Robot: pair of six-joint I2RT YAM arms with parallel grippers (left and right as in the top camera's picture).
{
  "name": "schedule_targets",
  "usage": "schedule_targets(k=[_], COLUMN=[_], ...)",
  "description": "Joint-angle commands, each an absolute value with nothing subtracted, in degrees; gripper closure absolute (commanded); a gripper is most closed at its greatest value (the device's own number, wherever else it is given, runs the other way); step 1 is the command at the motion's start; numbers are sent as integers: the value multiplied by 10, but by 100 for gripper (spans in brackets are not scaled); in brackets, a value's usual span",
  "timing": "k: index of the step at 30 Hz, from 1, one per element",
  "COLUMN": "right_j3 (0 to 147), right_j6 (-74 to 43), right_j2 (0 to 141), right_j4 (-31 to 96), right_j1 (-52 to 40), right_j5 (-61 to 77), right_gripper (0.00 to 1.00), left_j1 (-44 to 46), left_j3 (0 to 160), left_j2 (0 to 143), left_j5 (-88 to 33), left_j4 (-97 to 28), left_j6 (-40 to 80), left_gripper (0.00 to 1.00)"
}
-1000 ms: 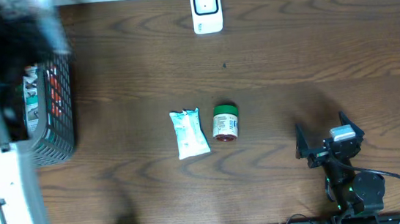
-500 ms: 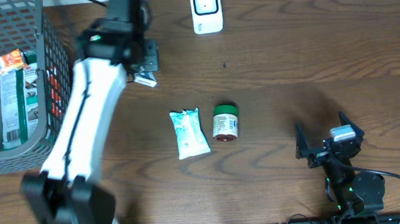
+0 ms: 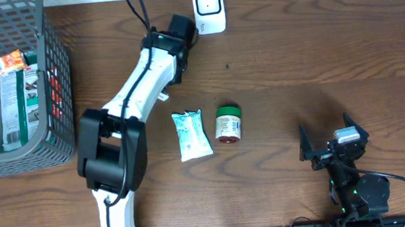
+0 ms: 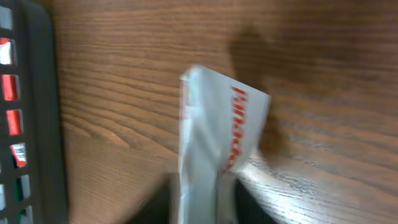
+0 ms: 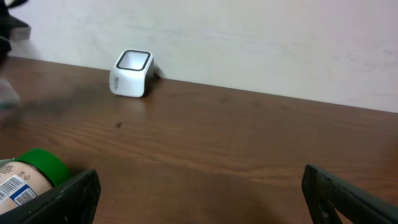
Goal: Scan the item barcode
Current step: 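Lift the Panadol box out of the basket toward the table center, then lower the Panadol box onto the table left of the wipe pack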
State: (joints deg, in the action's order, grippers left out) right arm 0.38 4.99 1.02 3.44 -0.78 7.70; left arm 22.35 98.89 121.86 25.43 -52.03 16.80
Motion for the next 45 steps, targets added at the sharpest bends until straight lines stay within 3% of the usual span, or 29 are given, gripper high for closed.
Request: schedule_targets(k=[1, 6, 9, 10, 12, 13, 17, 26, 34, 45], right_j3=[3, 3, 3, 3, 3, 3, 3, 3, 3, 3], right_j6=[48, 48, 48, 48, 48, 48, 48, 48, 48, 48], right_j2=[8, 8, 8, 8, 8, 8, 8, 8, 8, 8], right_j4=[37, 37, 37, 37, 36, 37, 37, 37, 36, 37], right_j1=[-10, -10, -10, -10, -10, -10, -10, -10, -10, -10], right_j5=[76, 76, 76, 76, 76, 76, 76, 76, 76, 76], right_gripper=[1, 1, 1, 1, 1, 1, 1, 1, 1, 1], left_j1=[221, 216, 206, 200, 182, 170, 99, -33, -58, -82], left_j3=[986, 998, 998, 998, 998, 998, 991, 901, 784, 771], left_j2=[1219, 1193, 1170, 1166, 1162, 1162, 1164, 1166, 1166, 1166], left_j5=[260, 256, 193, 157, 74, 31, -137, -376, -464, -568], left_j4=[-519, -521, -522, -522, -528, -534, -561, -501, -358, -258], left_j6=[172, 149, 138, 128, 115, 113, 112, 73, 71, 95], left_gripper=[31, 20, 23, 36, 86, 93, 92, 92, 93, 93])
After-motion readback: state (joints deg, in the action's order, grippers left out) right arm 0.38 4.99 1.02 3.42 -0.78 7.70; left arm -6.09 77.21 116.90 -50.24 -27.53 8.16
